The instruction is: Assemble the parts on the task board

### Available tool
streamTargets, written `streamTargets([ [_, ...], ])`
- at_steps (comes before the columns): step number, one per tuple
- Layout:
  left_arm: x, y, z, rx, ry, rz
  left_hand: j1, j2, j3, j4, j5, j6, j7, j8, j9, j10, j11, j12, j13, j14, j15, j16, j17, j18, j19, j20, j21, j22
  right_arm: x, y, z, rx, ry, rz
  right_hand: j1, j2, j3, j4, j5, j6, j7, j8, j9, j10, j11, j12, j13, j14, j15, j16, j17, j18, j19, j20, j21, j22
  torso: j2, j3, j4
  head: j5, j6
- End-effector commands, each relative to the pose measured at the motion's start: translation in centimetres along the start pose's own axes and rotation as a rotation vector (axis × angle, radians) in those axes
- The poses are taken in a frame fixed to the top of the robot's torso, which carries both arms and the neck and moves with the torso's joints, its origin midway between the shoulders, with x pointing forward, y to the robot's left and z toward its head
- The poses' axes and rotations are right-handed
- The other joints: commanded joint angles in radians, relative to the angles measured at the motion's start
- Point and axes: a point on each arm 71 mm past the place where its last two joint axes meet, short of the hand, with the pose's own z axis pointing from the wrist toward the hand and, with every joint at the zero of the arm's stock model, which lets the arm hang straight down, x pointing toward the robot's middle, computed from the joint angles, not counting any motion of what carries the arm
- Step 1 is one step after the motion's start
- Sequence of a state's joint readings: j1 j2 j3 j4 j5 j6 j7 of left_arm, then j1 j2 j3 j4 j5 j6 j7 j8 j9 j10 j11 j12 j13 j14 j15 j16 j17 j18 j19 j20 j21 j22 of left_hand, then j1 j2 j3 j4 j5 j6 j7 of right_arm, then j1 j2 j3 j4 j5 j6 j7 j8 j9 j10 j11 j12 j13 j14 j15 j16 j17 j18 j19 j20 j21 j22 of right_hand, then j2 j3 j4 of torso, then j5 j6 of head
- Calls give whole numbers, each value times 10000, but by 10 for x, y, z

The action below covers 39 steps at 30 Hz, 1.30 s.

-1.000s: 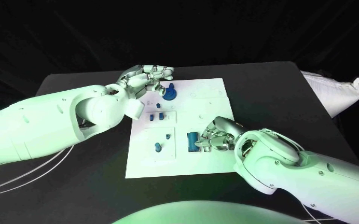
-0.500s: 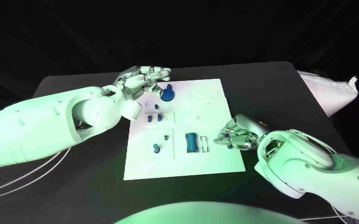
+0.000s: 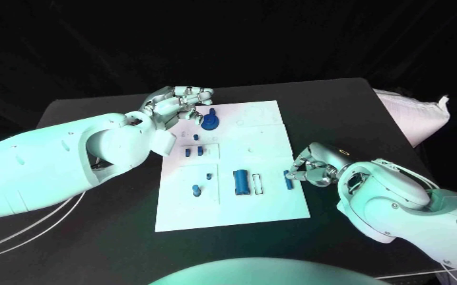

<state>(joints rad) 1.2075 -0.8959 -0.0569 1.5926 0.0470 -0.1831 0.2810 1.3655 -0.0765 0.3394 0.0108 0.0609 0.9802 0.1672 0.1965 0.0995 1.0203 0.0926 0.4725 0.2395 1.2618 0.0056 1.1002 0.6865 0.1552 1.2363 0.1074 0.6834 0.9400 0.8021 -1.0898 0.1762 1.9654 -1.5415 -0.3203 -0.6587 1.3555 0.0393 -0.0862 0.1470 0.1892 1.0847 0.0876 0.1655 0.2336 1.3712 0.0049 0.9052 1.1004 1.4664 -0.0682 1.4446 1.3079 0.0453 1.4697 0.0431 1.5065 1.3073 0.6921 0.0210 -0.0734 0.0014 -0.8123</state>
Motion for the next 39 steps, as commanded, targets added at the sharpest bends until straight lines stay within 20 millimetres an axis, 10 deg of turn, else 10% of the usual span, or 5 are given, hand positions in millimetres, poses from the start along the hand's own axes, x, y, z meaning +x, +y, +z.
streamTargets([
  [1, 2, 0, 0, 51, 216, -21, -100, 13, -45, -5, 49, -44, 1, 21, -15, -68, -29, 56, 10, -41, 45, 38, -14, 120, -19, 41, -53, -10, 3, -2, 1, 135, 161, -763, -121, -3, -8, 82, -43, 114, -3, -43, -11, -72, 5, -62, -20, 675, 65, -43, 801, -172, 371, 50, -53, 1537, -3, 6, -4, 18, -41],
  [22, 3, 1, 1, 28, 230, -31, -100, 13, -45, -5, 49, -44, 1, 21, -15, -68, -29, 56, 10, -41, 45, 38, -14, 120, -19, 41, -53, -10, 15, 11, 6, -126, 739, -1587, -502, -416, -235, 524, 64, 203, -8, -91, -8, -134, 11, -375, -188, 639, 67, -188, 647, -146, 306, 53, -133, 1436, -15, -8, 3, 131, -222],
  [39, 2, 1, 0, -21, 207, -26, -100, 13, -45, -5, 49, -44, 1, 21, -15, -68, -29, 56, 10, -41, 45, 38, -14, 120, -19, 41, -53, -10, 32, 16, 10, -350, 1510, -6074, 67, -495, -146, 326, -537, 241, -13, -117, 38, -257, -1, -693, -348, 614, 57, -310, 536, -127, 250, 46, -206, 1355, -14, -13, 0, 198, -337],
])
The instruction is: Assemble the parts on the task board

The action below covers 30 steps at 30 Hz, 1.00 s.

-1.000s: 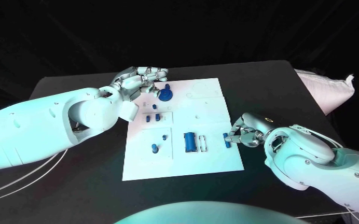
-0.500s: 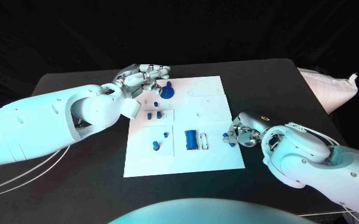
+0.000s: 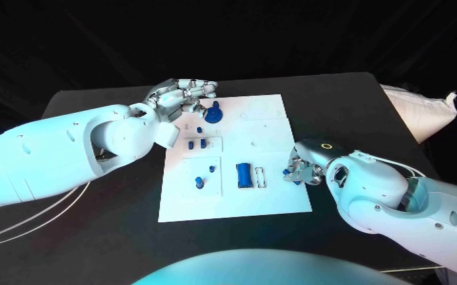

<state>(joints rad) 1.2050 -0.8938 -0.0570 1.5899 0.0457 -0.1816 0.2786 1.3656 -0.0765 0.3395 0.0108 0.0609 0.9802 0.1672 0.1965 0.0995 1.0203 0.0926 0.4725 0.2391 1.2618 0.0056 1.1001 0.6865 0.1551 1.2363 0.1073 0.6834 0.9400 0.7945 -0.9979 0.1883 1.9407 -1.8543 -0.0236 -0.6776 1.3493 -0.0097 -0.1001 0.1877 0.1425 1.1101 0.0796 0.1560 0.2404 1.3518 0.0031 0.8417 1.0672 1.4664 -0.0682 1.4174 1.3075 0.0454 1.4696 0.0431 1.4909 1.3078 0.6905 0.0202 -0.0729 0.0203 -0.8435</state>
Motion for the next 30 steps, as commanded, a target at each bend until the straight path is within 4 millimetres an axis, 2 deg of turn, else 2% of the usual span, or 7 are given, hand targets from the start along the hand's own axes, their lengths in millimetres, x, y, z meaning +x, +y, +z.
streamTargets([
  [1, 2, 0, 0, 20, 200, -25, -100, 13, -45, -5, 49, -44, 1, 21, -15, -68, -29, 56, 14, -41, 45, 38, -15, 120, -19, 41, -53, -10, 22, -6, -1, 373, 1295, -2190, 142, -12, -6, -90, -95, -15, 69, -24, -29, -67, 18, -67, -20, 613, 57, -42, 537, -126, 248, 46, -52, 1347, 3, -5, -5, 9, -26],
  [10, 2, 0, 0, -6, 212, -28, -81, 20, -59, -12, 50, -56, 5, 37, -15, -86, -24, 83, 17, -60, 52, 26, -53, 125, -27, 48, -89, -31, 23, 2, -4, 175, 1393, -2784, 211, -46, 10, -136, -280, -15, 77, -33, -21, -77, 26, -99, -33, 614, 63, -46, 545, -126, 246, 50, -58, 1344, 2, 2, -7, -1, -35],
  [17, 3, 0, 0, -32, 241, -36, -81, 20, -59, -12, 50, -56, 5, 37, -15, -86, -24, 83, 17, -60, 52, 26, -53, 125, -27, 48, -89, -31, 24, 5, -4, 114, 1476, -2710, 395, 74, 170, -210, -290, 22, 51, -23, -5, -81, 2, -119, -38, 621, 49, -35, 570, -129, 254, 44, -53, 1358, -1, -8, -14, -21, -36],
  [22, 3, 0, 0, -39, 262, -41, -81, 20, -59, -12, 50, -56, 5, 37, -15, -86, -24, 83, 17, -60, 52, 26, -53, 125, -27, 48, -89, -31, 21, 7, -3, 64, 950, -1943, 1167, 719, 992, -550, -409, 138, -69, 14, 40, -54, -115, -100, -16, 647, -54, 31, 671, -147, 308, -35, -2, 1438, -3, 4, -6, -22, -10],
  [25, 3, 0, 1, -39, 264, -41, -81, 20, -59, -12, 50, -56, 5, 37, -15, -86, -24, 83, 17, -60, 52, 26, -53, 125, -27, 48, -89, -31, 17, 10, -4, -43, 435, -1096, 1473, 943, 1588, -772, -413, 106, -73, -11, 63, -61, -124, -186, -68, 652, -72, 42, 696, -152, 319, -76, 6, 1453, -7, 8, -2, -18, 7],
  [27, 3, 0, 1, -41, 271, -43, -81, 20, -59, -12, 50, -56, 5, 37, -15, -86, -24, 83, 17, -60, 52, 26, -53, 125, -27, 48, -89, -31, 15, 12, -4, -111, 128, -630, 1545, 932, 1937, -908, -389, 101, -53, -13, 91, -63, -112, -272, -126, 653, -66, 45, 708, -153, 322, -82, 6, 1455, -8, 8, 0, -18, 12],
  [30, 4, 0, 1, -44, 284, -47, -83, 22, -66, -8, 50, -64, 9, 39, -16, -97, -20, 88, 16, -62, 55, 28, -52, 128, -33, 50, -109, -44, 12, 14, -5, -181, -222, 50, 1377, 750, 2617, -1064, -344, 116, -48, -5, 163, -24, -79, -382, -202, 657, -28, 55, 740, -151, 322, -72, 2, 1455, -8, 1, 6, -7, 33],
])
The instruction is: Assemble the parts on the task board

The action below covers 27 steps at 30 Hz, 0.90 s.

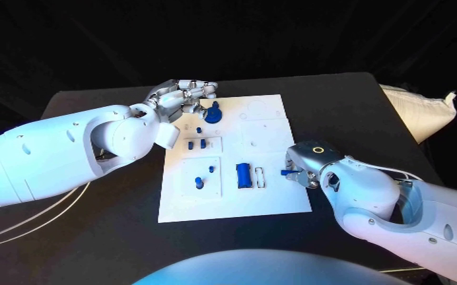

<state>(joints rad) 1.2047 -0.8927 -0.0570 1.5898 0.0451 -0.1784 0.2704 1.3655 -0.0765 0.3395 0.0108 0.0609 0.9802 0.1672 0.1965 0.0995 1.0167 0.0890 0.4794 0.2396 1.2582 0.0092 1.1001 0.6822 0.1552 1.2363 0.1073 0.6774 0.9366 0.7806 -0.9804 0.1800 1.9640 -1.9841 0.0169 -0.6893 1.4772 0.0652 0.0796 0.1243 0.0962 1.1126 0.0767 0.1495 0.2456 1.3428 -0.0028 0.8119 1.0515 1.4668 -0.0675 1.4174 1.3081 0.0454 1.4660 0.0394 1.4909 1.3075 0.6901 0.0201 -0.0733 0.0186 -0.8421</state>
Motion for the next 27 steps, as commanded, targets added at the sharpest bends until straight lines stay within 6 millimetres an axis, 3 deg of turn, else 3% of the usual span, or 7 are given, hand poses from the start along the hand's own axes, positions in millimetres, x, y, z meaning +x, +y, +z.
streamTargets([
  [1, 3, 0, 1, 39, 245, -40, -83, 22, -66, -8, 49, -64, 9, 39, -17, -61, 16, 19, 10, -26, 19, 28, -8, 127, -33, 50, -49, -10, 9, 0, -1, 134, 74, 1398, -11, -121, 1061, -480, 186, 83, -9, 54, 136, 80, -7, -106, -58, 655, -41, 56, 741, -154, 362, -26, 3, 1463, 0, 0, 9, 14, 21],
  [5, 3, 0, 0, 37, 242, -40, -83, 22, -66, -8, 49, -64, 9, 39, -17, -61, 16, 19, 10, -26, 19, 28, -8, 127, -33, 50, -49, -10, 5, 1, -2, 173, -376, 2643, -530, -508, 1921, -543, 350, 24, 26, 2, 208, 117, 2, -145, -66, 647, -22, 4, 701, -157, 371, 5, 7, 1477, 11, 1, -4, 35, 35],
  [11, 3, 0, 0, 35, 264, -38, -69, 36, -62, -13, 53, -69, 7, 45, -17, -71, 15, 27, 10, -30, 20, 28, -14, 128, -35, 52, -57, -15, 0, 2, -3, 183, -815, 4102, -1255, -956, 2623, -326, 301, 31, 18, -84, 244, 150, 0, -111, -11, 650, -20, -16, 700, -163, 388, 23, 21, 1505, 10, -3, 1, 39, 49],
  [18, 3, 0, 0, 34, 278, -27, -69, 36, -62, -13, 53, -69, 7, 45, -17, -71, 15, 27, 10, -30, 20, 28, -14, 128, -35, 52, -57, -15, 1, 7, -4, 147, -582, 4874, -1670, -1166, 2973, -132, 301, 87, 17, -105, 282, 204, -1, -38, 54, 664, -19, 11, 746, -170, 410, 15, 41, 1539, 16, 6, 1, 65, 25],
  [27, 5, 0, 1, 9, 345, -30, -69, 36, -62, -13, 53, -69, 7, 45, -17, -71, 15, 27, 10, -30, 20, 28, -14, 128, -35, 52, -57, -15, 3, 13, 0, 195, -194, 5213, -2032, -1449, 3113, 12, 317, 171, -3, -99, 327, 326, -17, 249, 264, 707, -27, 147, 912, -198, 477, 5, 120, 1653, 22, -3, 15, -9, 21],
])
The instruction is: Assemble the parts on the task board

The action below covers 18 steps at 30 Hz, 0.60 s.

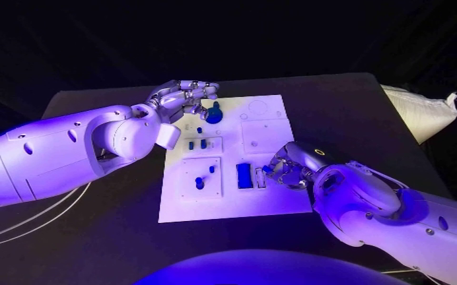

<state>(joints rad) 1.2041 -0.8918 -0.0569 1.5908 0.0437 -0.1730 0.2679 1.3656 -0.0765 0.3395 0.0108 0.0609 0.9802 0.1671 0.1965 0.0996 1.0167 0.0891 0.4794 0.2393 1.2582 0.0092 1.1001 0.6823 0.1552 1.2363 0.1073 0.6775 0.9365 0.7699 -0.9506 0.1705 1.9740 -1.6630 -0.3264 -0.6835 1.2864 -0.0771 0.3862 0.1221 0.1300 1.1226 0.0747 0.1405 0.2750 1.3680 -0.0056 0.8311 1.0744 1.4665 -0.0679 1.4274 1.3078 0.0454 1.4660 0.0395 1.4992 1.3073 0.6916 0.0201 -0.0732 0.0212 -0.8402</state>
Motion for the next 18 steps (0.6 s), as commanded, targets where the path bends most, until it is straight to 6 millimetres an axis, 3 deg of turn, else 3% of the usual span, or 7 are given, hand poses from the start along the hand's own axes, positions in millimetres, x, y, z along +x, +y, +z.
streamTargets([
  [1, 4, 0, 0, 38, 277, -10, -69, 36, -62, -12, 53, -68, 7, 45, -17, -71, 15, 27, 13, -31, 20, 28, -15, 128, -35, 52, -58, -14, 3, -1, 1, 236, 277, 450, -197, -71, 32, 65, 15, 87, 14, -6, 40, 91, 9, 90, 59, 715, -24, 64, 936, -200, 480, 4, 43, 1663, 6, -4, 16, -35, 4],
  [6, 4, 0, 0, 30, 302, 17, -69, 36, -62, -12, 53, -68, 7, 45, -17, -71, 15, 27, 13, -31, 20, 28, -15, 128, -35, 52, -58, -14, 5, 0, 4, 336, 443, 594, -573, -218, -111, 263, 327, 193, -15, 21, 85, 186, -10, 285, 206, 737, -37, 151, 1038, -210, 507, -6, 75, 1710, 5, 0, 4, 2, -10],
  [13, 5, 0, 0, -1, 361, 30, -69, 36, -62, -12, 53, -68, 7, 45, -17, -71, 15, 27, 13, -31, 20, 28, -15, 128, -35, 52, -58, -14, 8, -1, 6, 425, 632, 454, -673, -232, -179, 316, 515, 252, -41, 42, 117, 221, -31, 337, 252, 747, -57, 193, 1090, -218, 526, -22, 99, 1744, -9, -6, -2, 32, -32],
  [18, 4, 0, 0, -1, 359, 49, -53, 47, -63, -18, 53, -73, 7, 55, -16, -84, 15, 39, 13, -38, 21, 26, -26, 131, -37, 55, -71, -21, 9, 0, 7, 434, 721, 401, -802, -233, -287, 391, 674, 283, -51, 51, 144, 237, -39, 334, 259, 751, -64, 214, 1115, -220, 531, -33, 105, 1753, 1, 8, -13, 67, -37],
])
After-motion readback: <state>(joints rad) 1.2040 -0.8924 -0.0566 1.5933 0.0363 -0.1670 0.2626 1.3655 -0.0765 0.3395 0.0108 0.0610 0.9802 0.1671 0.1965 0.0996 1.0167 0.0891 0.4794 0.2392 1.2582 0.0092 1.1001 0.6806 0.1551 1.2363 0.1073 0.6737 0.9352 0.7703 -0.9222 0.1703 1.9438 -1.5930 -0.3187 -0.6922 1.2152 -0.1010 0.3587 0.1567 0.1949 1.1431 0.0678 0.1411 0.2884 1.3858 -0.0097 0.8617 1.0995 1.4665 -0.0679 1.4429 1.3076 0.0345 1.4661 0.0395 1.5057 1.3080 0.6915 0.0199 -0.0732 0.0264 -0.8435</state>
